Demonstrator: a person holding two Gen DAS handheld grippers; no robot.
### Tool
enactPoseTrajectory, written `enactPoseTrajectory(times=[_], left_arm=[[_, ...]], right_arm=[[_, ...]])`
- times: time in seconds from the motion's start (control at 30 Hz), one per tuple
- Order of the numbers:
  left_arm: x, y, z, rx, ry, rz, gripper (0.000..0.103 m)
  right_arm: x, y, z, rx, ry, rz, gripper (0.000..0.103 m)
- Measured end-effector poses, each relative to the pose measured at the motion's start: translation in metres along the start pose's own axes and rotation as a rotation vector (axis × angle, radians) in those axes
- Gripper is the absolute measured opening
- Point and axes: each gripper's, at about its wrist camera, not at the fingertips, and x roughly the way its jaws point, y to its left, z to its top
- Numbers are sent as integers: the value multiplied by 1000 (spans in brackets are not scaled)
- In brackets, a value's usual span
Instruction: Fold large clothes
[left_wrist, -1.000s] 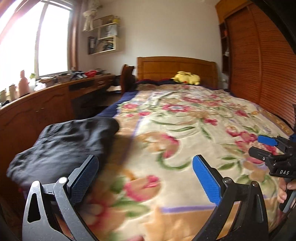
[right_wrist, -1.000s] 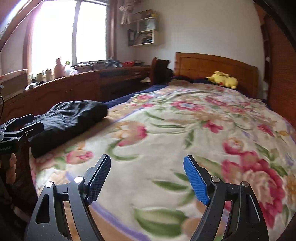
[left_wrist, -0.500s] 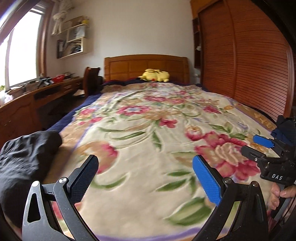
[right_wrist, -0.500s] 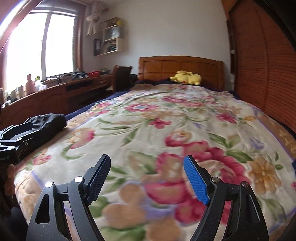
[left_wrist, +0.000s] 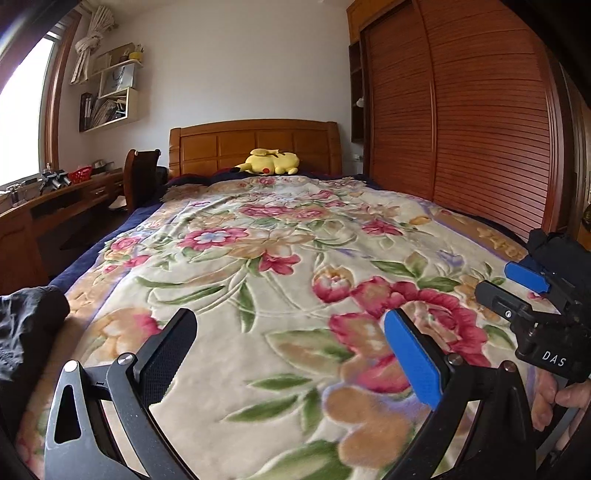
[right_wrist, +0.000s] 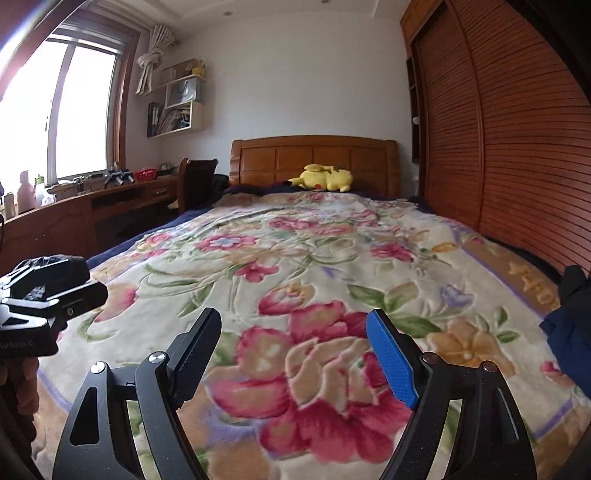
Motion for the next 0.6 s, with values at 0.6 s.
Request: enactPoseTrajectory(times=[0.6], left_arm=[[5, -2, -5, 9, -13, 43, 102]], right_arm=[[17, 3, -6, -2, -1, -10, 82]])
